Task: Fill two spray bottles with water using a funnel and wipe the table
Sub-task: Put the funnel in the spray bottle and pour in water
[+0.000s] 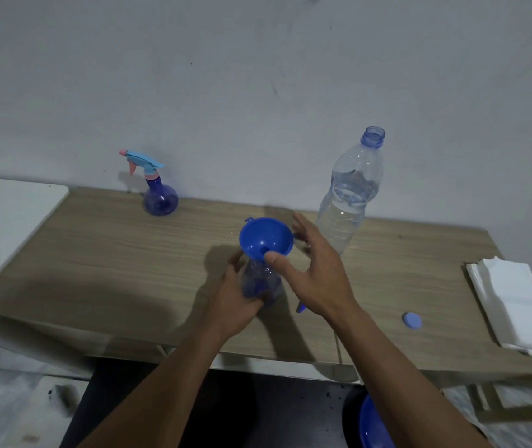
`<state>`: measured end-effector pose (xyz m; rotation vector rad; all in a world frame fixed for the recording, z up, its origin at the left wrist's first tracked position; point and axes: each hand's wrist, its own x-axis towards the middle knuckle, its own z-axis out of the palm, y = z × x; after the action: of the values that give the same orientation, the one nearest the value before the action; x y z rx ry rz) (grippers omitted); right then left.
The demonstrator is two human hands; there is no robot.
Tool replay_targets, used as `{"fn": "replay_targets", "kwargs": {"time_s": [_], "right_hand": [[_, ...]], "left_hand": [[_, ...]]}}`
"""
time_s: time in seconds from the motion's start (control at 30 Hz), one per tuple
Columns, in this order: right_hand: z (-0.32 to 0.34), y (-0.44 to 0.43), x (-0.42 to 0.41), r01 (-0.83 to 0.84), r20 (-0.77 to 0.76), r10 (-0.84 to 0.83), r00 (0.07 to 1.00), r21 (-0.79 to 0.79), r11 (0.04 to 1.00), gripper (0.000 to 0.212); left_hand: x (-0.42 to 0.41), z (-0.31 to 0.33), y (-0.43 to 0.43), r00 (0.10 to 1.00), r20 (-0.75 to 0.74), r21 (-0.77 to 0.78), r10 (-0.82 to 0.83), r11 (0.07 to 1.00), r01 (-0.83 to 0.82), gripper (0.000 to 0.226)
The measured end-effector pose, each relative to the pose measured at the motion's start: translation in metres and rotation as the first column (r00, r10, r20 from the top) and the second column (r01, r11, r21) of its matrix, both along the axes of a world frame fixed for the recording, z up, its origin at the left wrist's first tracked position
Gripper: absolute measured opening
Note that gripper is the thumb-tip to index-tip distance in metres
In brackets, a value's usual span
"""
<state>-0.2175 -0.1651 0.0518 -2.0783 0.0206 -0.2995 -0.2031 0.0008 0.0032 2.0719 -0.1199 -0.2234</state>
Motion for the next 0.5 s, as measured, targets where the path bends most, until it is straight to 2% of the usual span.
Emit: {"fn": "replay_targets", "kwargs": {"time_s": [0.07, 0.1, 0.17, 0.27, 0.37, 0.43, 0.5], "right_hand": [[0.006, -0.009, 0.000, 0.152, 0.185, -0.155, 0.970, 0.029, 0.988, 0.070], [0.009, -0.016, 0.003, 0.244, 0.280, -0.249, 0.927, 0.056, 0.968, 0.065], [0.011, -0.032, 0.019, 0.392, 0.368, -0.402, 0.838, 0.104, 0.914, 0.071], [0.013, -0.056, 0.048, 0.471, 0.308, -0.477, 0.823, 0.099, 0.876, 0.095], [0.012, -0.076, 0.068, 0.372, 0.211, -0.388, 0.897, 0.110, 0.922, 0.112], [0.010, -0.087, 0.075, 0.295, 0.169, -0.311, 0.935, 0.115, 0.949, 0.114], [0.005, -0.096, 0.079, 0.284, 0.158, -0.298, 0.941, 0.106, 0.953, 0.111]], "left_hand": [[-0.001, -0.004, -0.002, 0.996, 0.038, -0.134, 0.084, 0.988, -0.078, 0.101], [-0.001, -0.005, -0.003, 0.991, 0.059, -0.187, 0.122, 0.976, -0.109, 0.107], [-0.002, -0.001, -0.007, 0.984, 0.079, -0.268, 0.162, 0.954, -0.136, 0.115], [-0.001, 0.012, -0.015, 0.981, 0.112, -0.355, 0.159, 0.928, -0.110, 0.115], [0.002, 0.020, -0.022, 0.983, 0.124, -0.387, 0.135, 0.919, -0.078, 0.114], [0.002, 0.023, -0.024, 0.981, 0.145, -0.398, 0.128, 0.915, -0.061, 0.108], [0.002, 0.024, -0.025, 0.977, 0.175, -0.394, 0.123, 0.918, -0.045, 0.097]]}}
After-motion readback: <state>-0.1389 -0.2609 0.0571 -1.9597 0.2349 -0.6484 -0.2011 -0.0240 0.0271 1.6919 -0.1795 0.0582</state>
